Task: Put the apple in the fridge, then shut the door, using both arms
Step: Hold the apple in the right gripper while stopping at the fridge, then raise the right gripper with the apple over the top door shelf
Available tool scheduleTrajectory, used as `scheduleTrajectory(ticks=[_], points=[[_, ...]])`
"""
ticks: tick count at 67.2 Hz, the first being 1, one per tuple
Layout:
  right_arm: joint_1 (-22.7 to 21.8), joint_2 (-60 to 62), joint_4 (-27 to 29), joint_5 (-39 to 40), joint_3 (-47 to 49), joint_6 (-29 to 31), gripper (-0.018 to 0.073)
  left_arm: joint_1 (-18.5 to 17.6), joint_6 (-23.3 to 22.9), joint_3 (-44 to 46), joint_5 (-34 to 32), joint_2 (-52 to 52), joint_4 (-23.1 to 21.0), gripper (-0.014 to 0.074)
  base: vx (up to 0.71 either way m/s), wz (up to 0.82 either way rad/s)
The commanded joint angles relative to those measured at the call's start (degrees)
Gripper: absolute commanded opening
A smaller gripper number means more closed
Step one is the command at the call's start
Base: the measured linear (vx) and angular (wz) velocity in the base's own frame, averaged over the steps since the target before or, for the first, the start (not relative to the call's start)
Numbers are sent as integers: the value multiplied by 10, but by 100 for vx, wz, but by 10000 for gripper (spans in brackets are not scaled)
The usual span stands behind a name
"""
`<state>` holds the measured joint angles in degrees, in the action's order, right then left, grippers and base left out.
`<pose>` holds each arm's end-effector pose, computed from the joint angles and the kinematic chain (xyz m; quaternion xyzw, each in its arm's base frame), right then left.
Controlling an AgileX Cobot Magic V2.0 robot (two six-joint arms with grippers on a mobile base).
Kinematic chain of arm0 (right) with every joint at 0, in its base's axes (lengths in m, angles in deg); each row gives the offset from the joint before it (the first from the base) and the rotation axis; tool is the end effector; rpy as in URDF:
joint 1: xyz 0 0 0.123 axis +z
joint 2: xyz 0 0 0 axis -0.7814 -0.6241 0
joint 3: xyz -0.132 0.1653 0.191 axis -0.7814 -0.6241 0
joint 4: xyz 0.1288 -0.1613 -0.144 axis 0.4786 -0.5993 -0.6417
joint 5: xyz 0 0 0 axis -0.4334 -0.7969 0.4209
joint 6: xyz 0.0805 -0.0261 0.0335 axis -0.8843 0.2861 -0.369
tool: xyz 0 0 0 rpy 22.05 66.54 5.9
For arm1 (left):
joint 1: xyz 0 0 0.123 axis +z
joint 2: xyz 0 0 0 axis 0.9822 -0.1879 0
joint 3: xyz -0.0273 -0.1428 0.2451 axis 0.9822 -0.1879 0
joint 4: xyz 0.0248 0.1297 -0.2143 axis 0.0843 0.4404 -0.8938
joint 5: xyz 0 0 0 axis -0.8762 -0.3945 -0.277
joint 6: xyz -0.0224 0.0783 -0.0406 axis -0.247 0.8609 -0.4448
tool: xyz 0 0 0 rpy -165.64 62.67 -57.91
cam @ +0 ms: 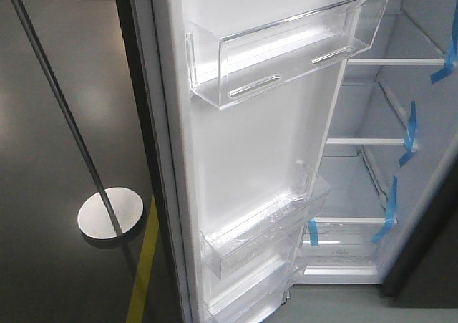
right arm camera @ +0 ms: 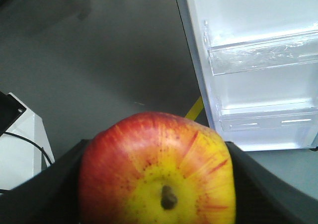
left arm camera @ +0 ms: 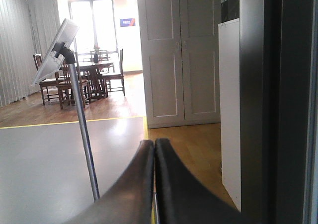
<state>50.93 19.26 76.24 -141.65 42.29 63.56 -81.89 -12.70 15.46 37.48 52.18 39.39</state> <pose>0.0113 0.0591 0.2973 -0.2174 0.8499 0.2804 0.3896 0.0558 -0.0028 0.2111 0.0118 0.6579 -0.0232 0.7526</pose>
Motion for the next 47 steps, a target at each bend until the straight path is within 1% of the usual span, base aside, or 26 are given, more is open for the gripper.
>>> scheduleTrajectory(ticks=[1,8,18,22,27,37,47], points=[[0,-7,33,-7,13,4,388,-1,-2,-7,-38,9,-4,-6,0,0],[0,-7,30,5,13,4,388,-1,-2,-7,-38,9,-4,-6,0,0],[0,-33,30,106,16,-6,388,-1,-2,-7,-38,9,-4,-6,0,0],[0,-59,27,135,17,7,388,-1,-2,-7,-38,9,-4,-6,0,0],[0,-100,25,152,30,33,388,-1,-2,-7,-38,9,-4,-6,0,0],[0,-189,25,156,97,72,388,-1,-2,-7,-38,9,-4,-6,0,0],[0,-270,27,166,199,92,388,-1,-2,-7,-38,9,-4,-6,0,0]])
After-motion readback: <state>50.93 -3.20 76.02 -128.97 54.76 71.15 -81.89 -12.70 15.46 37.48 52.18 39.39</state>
